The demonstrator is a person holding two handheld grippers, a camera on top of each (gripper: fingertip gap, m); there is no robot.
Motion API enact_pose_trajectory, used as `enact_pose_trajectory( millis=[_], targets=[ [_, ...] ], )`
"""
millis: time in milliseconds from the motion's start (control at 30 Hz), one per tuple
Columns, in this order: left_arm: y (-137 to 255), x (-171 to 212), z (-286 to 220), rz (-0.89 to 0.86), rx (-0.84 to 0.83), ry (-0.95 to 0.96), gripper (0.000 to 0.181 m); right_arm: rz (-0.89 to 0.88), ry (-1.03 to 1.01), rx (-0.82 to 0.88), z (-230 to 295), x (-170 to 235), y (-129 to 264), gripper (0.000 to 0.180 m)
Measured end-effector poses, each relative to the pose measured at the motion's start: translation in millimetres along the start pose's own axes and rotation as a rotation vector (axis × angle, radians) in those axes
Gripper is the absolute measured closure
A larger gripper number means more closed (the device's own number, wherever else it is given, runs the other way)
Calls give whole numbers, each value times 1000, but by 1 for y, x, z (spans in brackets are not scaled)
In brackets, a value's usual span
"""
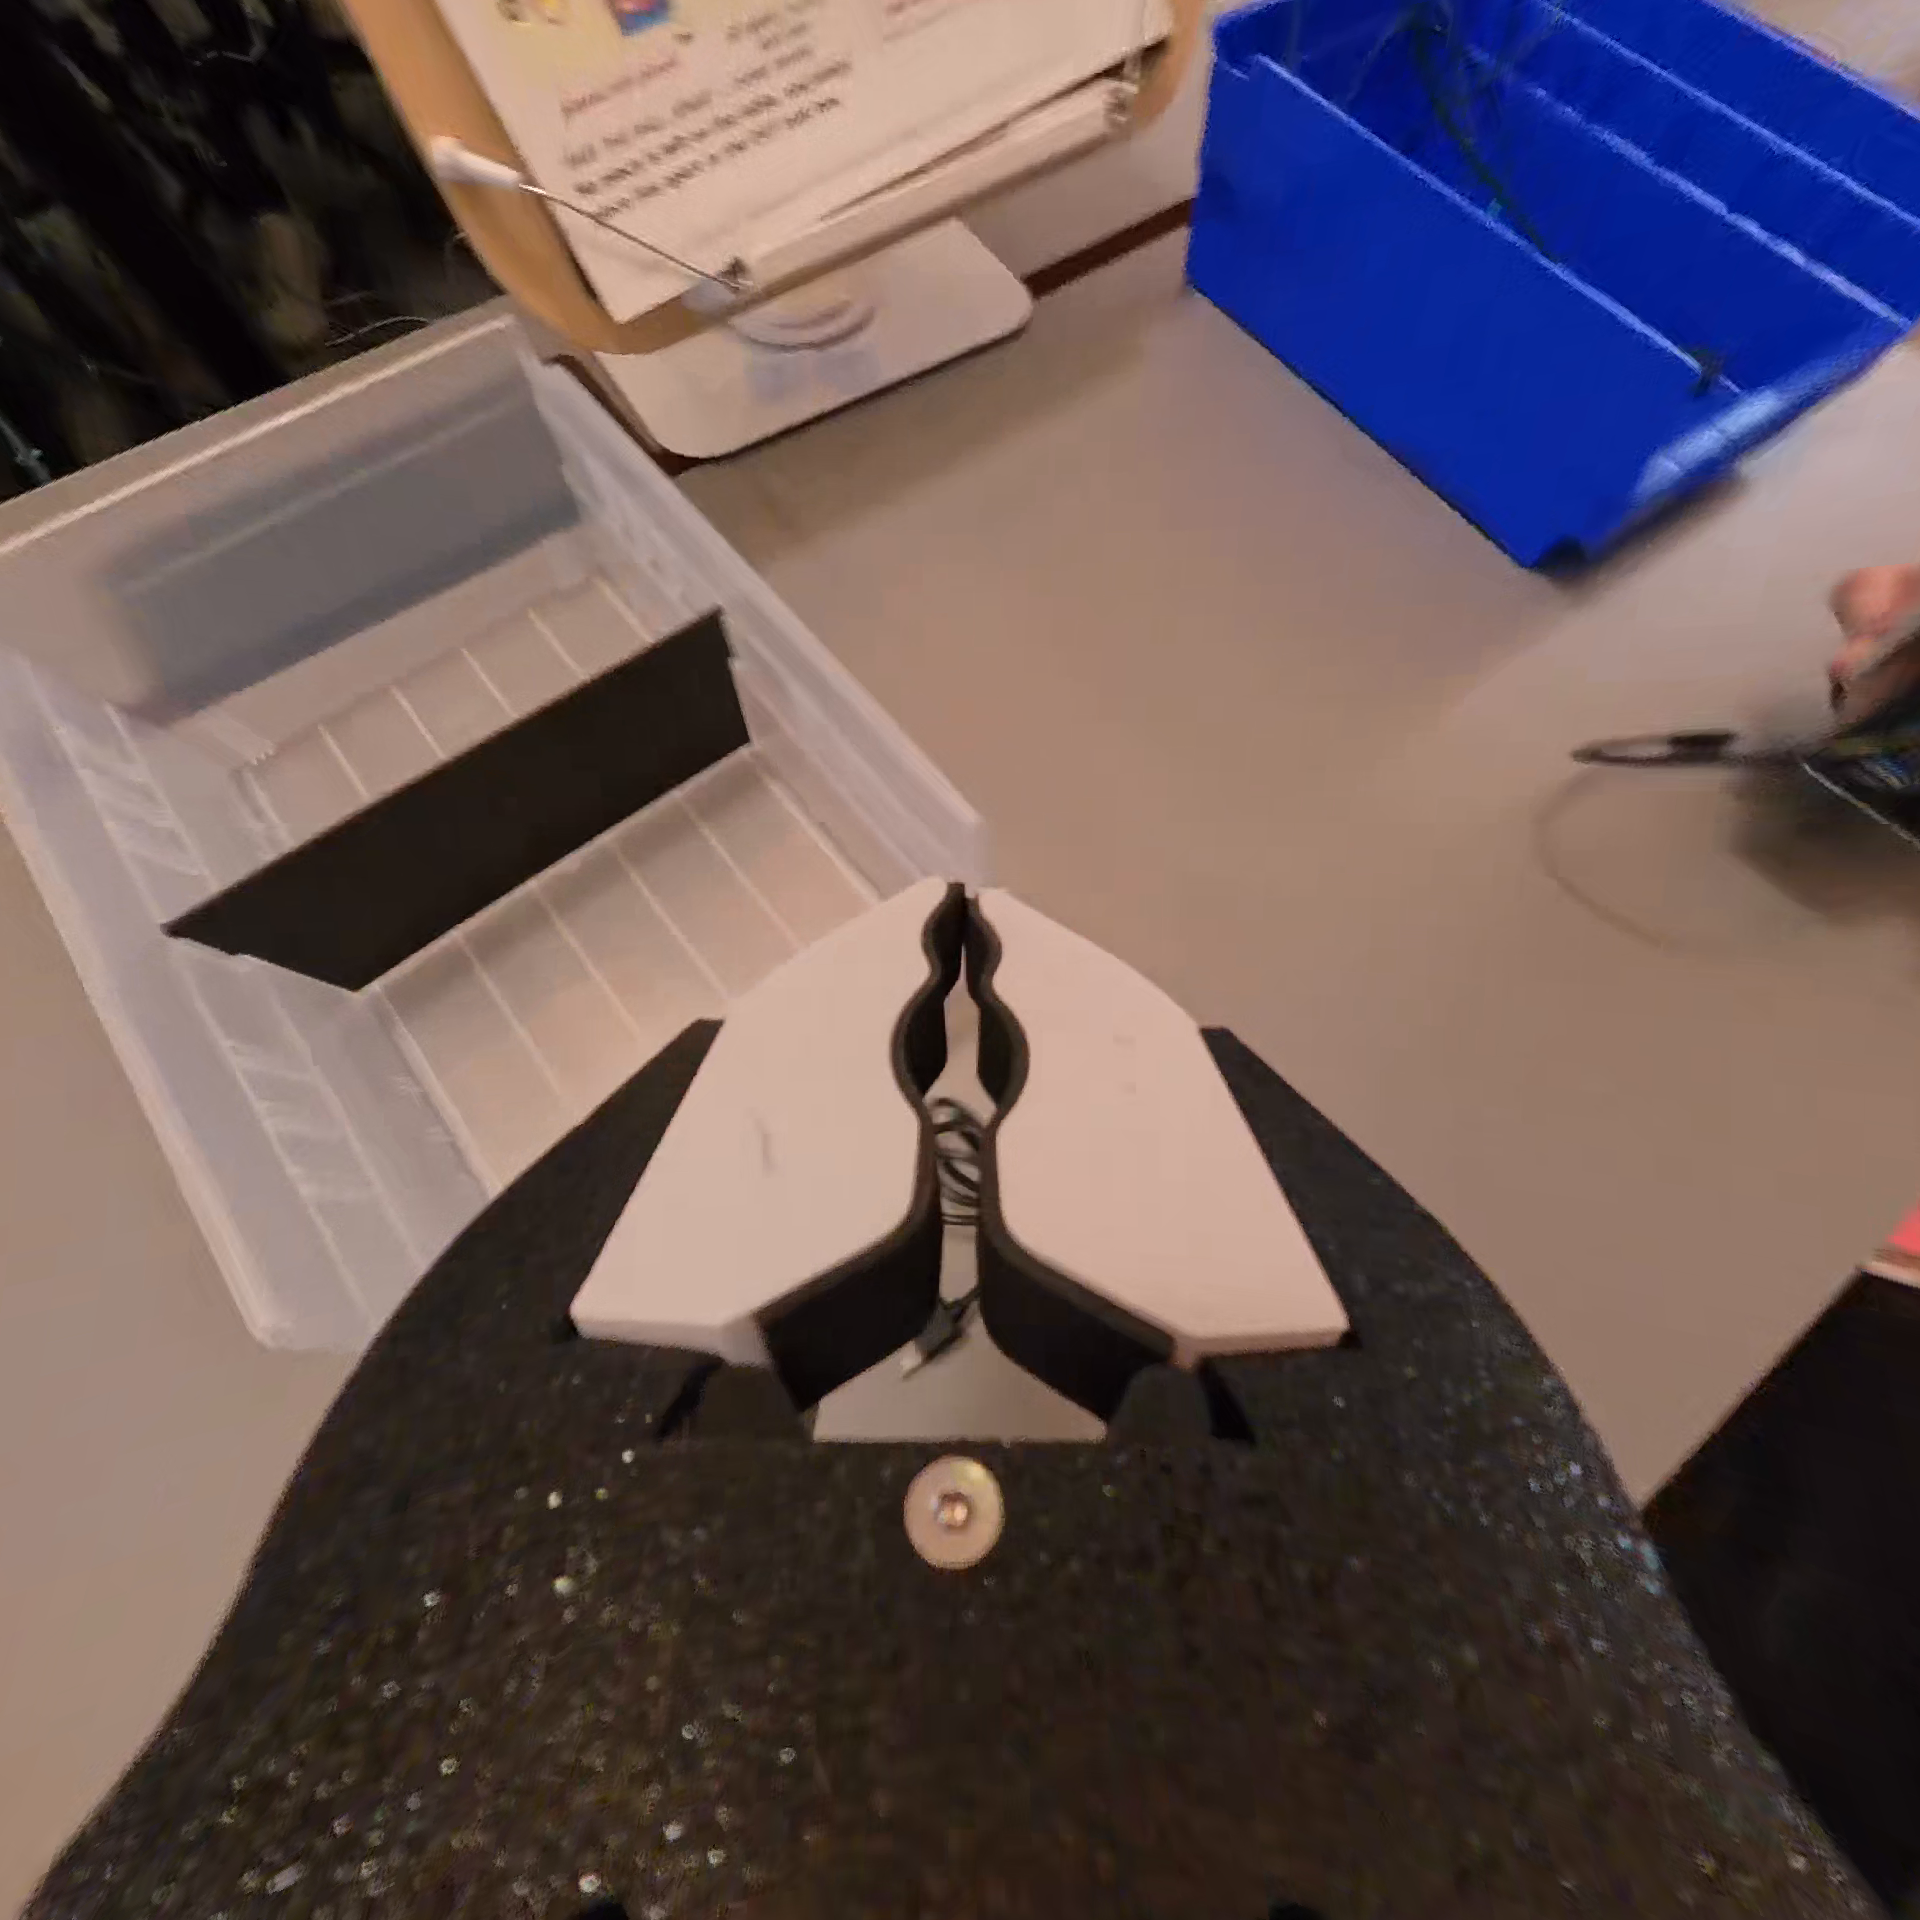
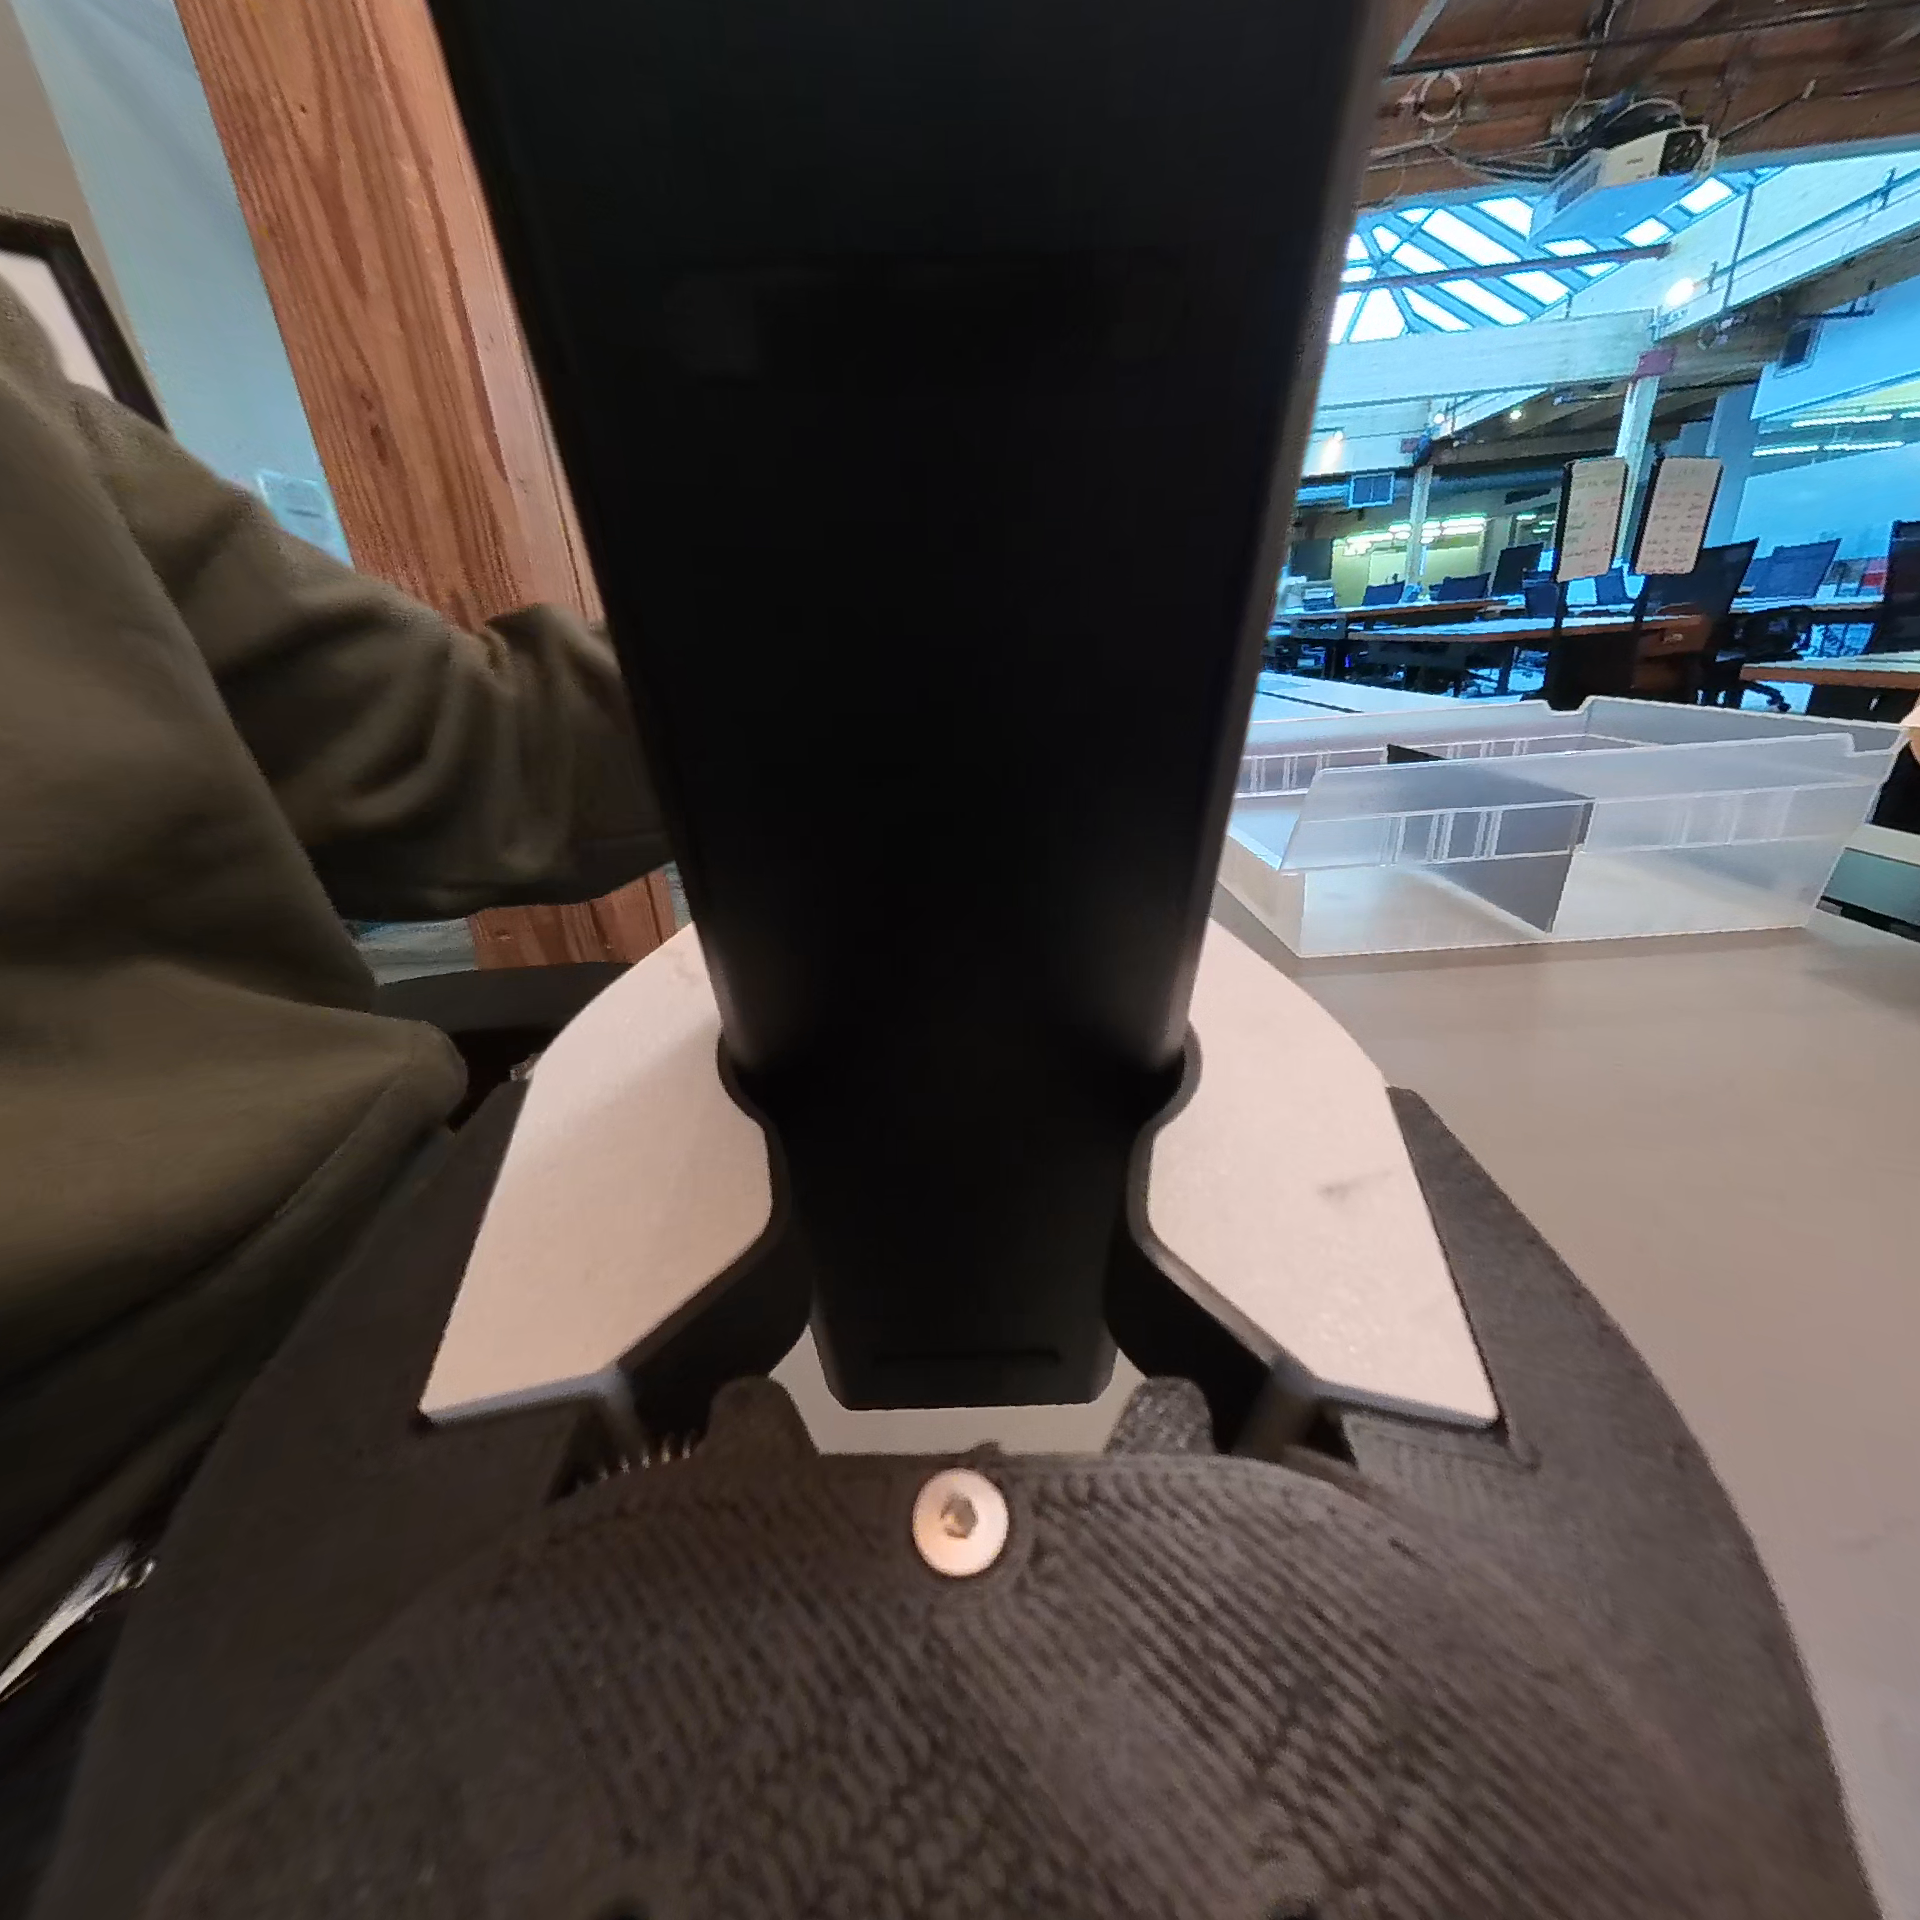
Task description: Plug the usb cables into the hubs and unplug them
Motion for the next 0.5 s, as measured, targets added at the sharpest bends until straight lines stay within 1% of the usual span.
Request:
enact_pose_trajectory(
  millis=[33, 133, 267, 300, 367, 400, 433, 467, 500],
  targets=[
    [4, 5, -10, 20, 5, -31, 181, 2, 3, 5, 1, 0, 0, 107],
    [6, 42, -30, 198, -38, -49, 178, 20, 32, 32, 6, 2, -1, 105],
    [1, 98, -57, 253, -64, -18, 169, 63, 82, 50, 15, 7, -3, 107],
    [-3, 113, -61, 284, -82, 31, 167, 74, 89, 51, 15, 8, -4, 107],
    [-11, 133, -65, 334, -177, 216, 162, 104, 80, 51, 14, 9, -7, 107],
    [-15, 137, -67, 316, -223, 315, 159, 113, 78, 54, 14, 10, -8, 107],
    [-19, 137, -71, 276, -231, 398, 155, 116, 80, 51, 14, 10, -9, 107],
    [-24, 136, -75, 253, -237, 463, 150, 114, 82, 49, 14, 10, -9, 107],
    [-28, 137, -74, 266, -270, 512, 144, 109, 82, 49, 14, 9, -8, 107]
  ],
)
Point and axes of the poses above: each gripper's, where its closed fingertips meet, y back along the fingers, x out of its underside, z = x × y across the jaws, the point moved 7 cm from there along y, back along the fingers, and after that the axes turned 11 degrees about -y, right-handed, at the moved point
